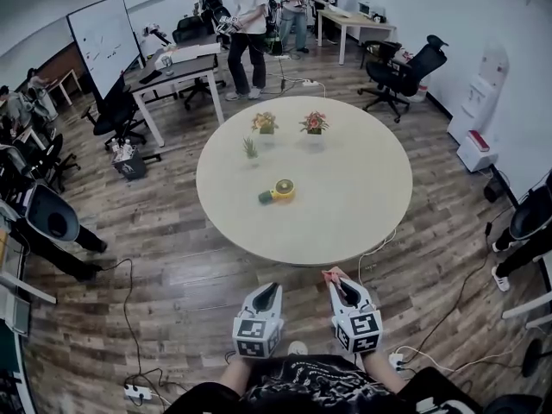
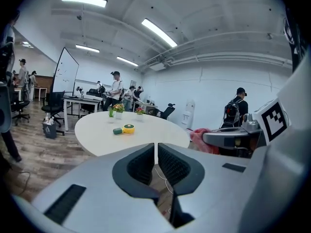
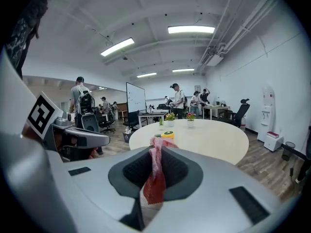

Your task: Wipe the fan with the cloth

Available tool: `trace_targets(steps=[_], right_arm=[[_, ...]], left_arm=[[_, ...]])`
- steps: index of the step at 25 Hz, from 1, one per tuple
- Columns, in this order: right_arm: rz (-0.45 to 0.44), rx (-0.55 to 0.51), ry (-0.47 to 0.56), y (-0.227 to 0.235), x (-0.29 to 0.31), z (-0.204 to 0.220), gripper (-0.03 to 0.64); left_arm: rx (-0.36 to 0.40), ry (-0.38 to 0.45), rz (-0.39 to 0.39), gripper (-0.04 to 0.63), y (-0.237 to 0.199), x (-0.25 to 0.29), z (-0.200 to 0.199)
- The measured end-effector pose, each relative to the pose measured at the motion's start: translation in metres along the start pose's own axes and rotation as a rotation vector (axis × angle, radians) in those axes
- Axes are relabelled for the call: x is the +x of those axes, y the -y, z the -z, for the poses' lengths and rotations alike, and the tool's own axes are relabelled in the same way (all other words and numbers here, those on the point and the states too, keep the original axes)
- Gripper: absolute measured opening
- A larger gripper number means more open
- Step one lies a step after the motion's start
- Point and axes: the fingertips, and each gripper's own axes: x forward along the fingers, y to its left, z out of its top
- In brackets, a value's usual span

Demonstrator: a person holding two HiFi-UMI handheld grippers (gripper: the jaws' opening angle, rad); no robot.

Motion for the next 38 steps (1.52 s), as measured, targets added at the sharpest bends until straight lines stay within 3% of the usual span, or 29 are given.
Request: trace_targets(steps=[9,18,31,38], right_arm=[[-0.02,0.02,-0.038,0.005,0.019,0.011,0.051],[0.044,-0.017,-0.089,0.025,0.072,0.016,0.051],[0.105,-0.003,-0.085,0.042,0.222,-0.056,0.051],[0.121,0.008,-0.103,0.028,0.29,-0.069,0.051]], left_arm=[[-0.011,-0.024,-0.028,0.025,-0.02,0.021,0.006],[-0.011,-0.012,-0.004,0.025,-0.072,0.08,-0.015],[0.025,-0.044,0.106,0.025,-0.17,0.186,-0.083],[0.03,-0.09,0.141,0.025,-0.227,0.225,-0.092]])
